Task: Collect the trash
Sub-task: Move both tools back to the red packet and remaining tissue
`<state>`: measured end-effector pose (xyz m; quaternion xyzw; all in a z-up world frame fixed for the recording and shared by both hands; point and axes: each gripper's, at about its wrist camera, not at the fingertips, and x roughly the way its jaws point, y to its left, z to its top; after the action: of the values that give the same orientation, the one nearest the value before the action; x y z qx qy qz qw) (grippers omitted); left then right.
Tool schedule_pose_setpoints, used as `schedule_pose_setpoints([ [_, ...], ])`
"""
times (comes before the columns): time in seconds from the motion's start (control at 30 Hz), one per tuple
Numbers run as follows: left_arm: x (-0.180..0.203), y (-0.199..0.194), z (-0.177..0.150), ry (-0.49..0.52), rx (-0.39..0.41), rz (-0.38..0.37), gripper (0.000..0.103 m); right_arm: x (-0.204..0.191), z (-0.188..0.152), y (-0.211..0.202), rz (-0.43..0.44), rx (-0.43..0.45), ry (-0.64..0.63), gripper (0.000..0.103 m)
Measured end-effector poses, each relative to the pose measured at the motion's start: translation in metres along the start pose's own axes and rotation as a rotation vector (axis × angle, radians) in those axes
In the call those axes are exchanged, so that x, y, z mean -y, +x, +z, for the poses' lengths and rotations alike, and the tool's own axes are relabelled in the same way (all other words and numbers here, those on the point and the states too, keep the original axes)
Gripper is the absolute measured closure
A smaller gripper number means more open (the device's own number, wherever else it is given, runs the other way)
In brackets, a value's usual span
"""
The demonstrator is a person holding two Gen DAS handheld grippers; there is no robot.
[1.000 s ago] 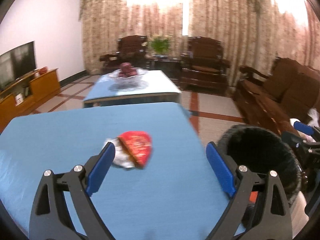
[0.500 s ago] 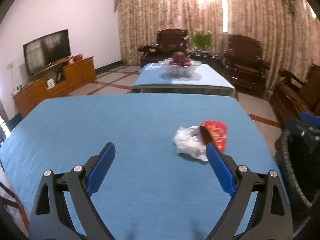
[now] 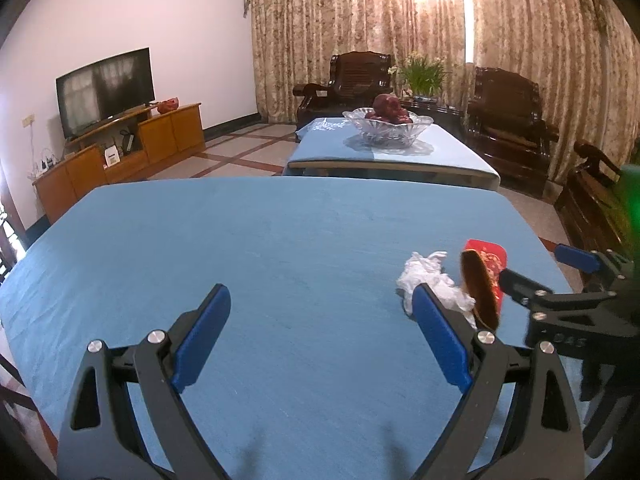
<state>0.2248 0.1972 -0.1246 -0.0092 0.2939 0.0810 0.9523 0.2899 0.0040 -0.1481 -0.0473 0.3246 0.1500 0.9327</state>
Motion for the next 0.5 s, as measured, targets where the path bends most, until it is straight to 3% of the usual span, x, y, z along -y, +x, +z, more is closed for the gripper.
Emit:
schedule_pose_setpoints([
  [0.33, -0.012, 0.018, -0.003, -0.029, -0.02, -0.007, 0.014, -0.017, 0.009, 0.046, -0.065, -0.067, -0.018, 0.007],
  [0.5, -0.014, 0.025, -0.004, -0.038, -0.026, -0.013, 0.014, -0.004, 0.007, 0.049, -0.072, -0.096, 0.002, 0.007],
])
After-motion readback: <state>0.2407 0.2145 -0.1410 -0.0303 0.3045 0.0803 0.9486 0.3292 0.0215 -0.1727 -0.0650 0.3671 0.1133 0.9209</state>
